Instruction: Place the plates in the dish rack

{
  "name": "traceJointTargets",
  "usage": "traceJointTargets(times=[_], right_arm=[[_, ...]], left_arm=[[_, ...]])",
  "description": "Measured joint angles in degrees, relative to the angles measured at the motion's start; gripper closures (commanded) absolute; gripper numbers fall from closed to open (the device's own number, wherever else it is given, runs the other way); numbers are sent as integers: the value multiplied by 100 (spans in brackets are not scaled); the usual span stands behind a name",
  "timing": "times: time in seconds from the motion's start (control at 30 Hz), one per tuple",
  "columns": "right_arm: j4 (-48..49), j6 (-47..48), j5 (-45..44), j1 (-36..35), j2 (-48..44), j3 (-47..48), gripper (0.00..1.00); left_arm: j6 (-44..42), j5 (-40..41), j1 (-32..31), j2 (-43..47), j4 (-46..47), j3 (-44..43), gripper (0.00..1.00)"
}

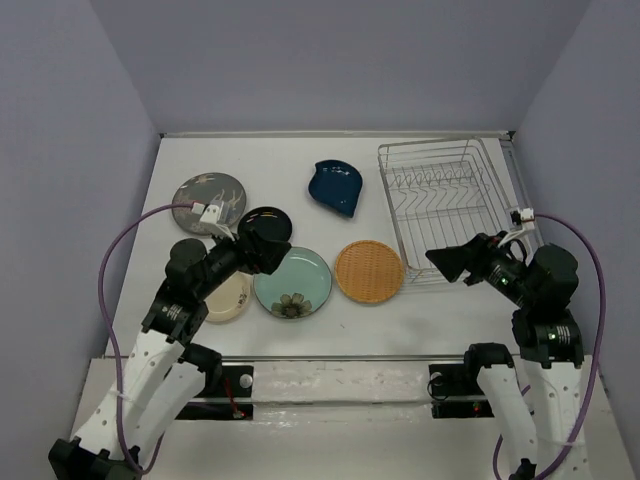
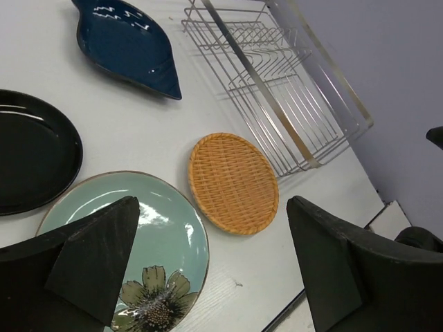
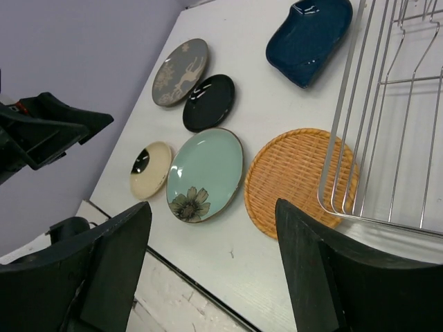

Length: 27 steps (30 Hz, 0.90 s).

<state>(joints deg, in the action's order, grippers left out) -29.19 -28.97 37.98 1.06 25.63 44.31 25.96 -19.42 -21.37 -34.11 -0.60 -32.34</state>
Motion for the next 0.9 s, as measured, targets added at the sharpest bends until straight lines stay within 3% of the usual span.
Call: traceJointTargets(times=[0.27,0.5,0.63,0.9], right_arm=[[85,2,105,0,4,-245,25],[271,-96,247,0,-61,-396,26],[291,-170,273,0,-140,-490,26],[306,-219,302,0,-256,-586,26]], left_arm=[[555,74,0,-1202,892,-7,1],[750,1340,-146,-2953,1342,-664,1],[640,2124,-332,-4199,1491,-1504,16],[293,2887,-420,-5796,1410,-2708,24]])
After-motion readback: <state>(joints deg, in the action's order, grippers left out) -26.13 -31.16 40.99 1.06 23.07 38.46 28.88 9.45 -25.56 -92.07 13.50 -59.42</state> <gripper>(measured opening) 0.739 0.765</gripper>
